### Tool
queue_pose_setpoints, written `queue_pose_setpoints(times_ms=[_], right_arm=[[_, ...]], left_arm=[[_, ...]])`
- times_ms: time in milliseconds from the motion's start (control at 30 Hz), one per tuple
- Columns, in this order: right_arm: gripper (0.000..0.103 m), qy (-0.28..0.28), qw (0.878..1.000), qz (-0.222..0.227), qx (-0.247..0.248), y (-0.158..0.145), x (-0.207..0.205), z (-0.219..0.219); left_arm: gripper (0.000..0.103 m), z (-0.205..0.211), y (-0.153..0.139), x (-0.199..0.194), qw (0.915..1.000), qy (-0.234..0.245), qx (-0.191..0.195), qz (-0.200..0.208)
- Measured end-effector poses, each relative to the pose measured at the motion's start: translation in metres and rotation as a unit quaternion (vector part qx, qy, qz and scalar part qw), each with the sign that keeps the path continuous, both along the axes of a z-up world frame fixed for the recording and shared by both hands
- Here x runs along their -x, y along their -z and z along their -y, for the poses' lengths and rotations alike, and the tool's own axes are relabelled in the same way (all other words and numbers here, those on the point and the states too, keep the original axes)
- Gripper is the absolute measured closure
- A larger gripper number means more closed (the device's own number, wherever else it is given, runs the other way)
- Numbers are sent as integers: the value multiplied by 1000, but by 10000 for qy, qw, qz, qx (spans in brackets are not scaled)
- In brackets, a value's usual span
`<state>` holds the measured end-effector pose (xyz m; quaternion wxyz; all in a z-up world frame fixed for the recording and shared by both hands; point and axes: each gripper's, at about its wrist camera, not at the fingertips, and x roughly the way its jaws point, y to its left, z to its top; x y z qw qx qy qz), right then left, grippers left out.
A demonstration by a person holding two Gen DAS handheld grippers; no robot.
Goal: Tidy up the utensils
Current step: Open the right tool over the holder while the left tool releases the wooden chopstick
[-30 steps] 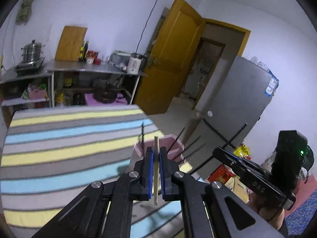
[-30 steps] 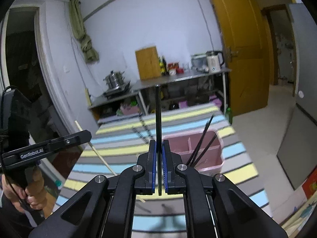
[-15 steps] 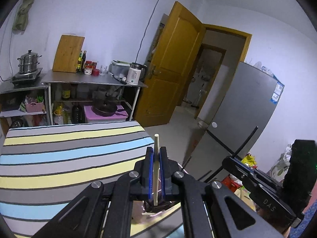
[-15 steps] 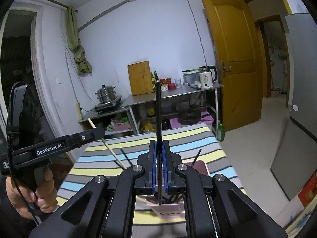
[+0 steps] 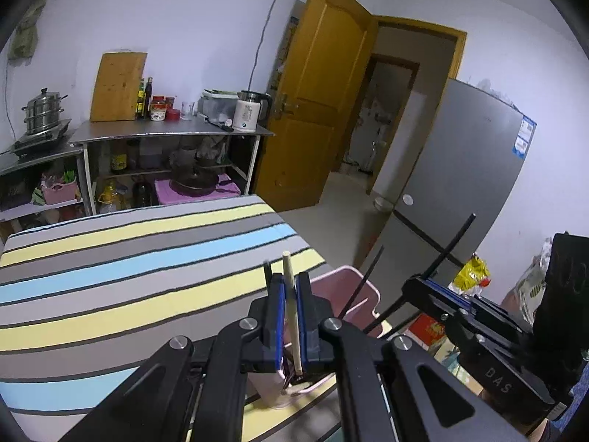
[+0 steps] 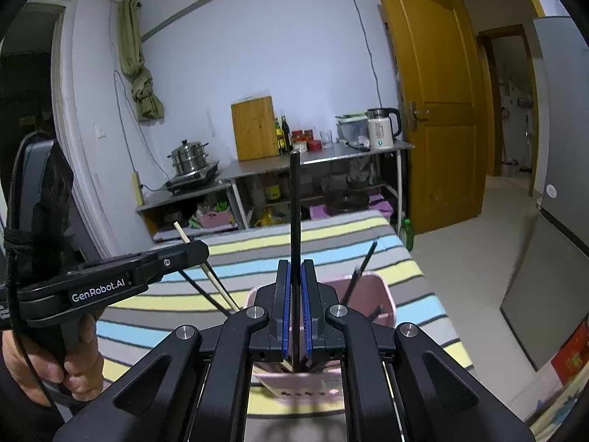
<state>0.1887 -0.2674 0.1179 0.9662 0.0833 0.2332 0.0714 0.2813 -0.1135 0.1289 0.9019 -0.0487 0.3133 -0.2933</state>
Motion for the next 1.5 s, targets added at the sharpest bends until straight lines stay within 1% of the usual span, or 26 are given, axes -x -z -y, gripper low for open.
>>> queue_pose_setpoints(times_ms=[67,133,200,267,400,467,533,567,600,633,667,700,767,833,1000,1167,1300,1400,1500], right_arm=[[97,16,10000,-31,37,5,0,-1],[97,30,10000,-73,55,10,1,0],[97,49,9999,-120,76,12,0,-1],[97,59,9997,-213,87,15,-1,-1],[97,12,9989,-452,97,27,-5,-4],[97,-34,9984,-565,91,32,-6,-5],[97,-42,9980,-627,86,34,-6,-5],[97,-35,9979,-632,98,33,-5,-5],[97,-18,9980,-615,119,32,-4,-5],[95,-8,9981,-595,138,31,-4,-5],[90,12,9983,-561,165,29,-2,-6],[89,33,9985,-525,180,27,0,-6],[80,64,9988,-451,162,23,6,-6],[77,103,9990,-403,133,20,12,-5],[76,143,9993,-342,43,16,27,-2],[76,91,9994,-329,42,19,42,-6],[75,65,9994,-330,48,25,57,-11],[75,66,9993,-352,63,29,67,-16],[75,55,9993,-358,86,33,77,-19]], left_arm=[[97,2,6,2,10000,55,-57,-27],[97,4,6,7,9999,58,-123,78],[97,4,7,9,9998,64,-167,90],[97,4,7,10,9997,56,-219,66],[96,5,6,18,9992,80,-365,147],[93,5,7,19,9988,54,-450,174],[90,4,7,20,9990,86,-424,140],[88,2,7,21,9991,94,-400,112],[83,0,7,22,9991,78,-391,118],[80,0,6,21,9992,60,-385,126],[77,-3,5,23,9994,73,-323,127],[76,-5,4,25,9995,78,-276,131],[76,-10,1,29,9996,43,-239,169],[73,-17,-1,34,9995,-30,-220,224],[72,-35,-7,52,9994,-140,-72,312],[72,-47,-6,73,9989,-228,-86,401],[72,-53,2,90,9985,-295,-147,431],[72,-54,13,106,9982,-314,-254,444],[72,-54,23,119,9983,-304,-269,415]])
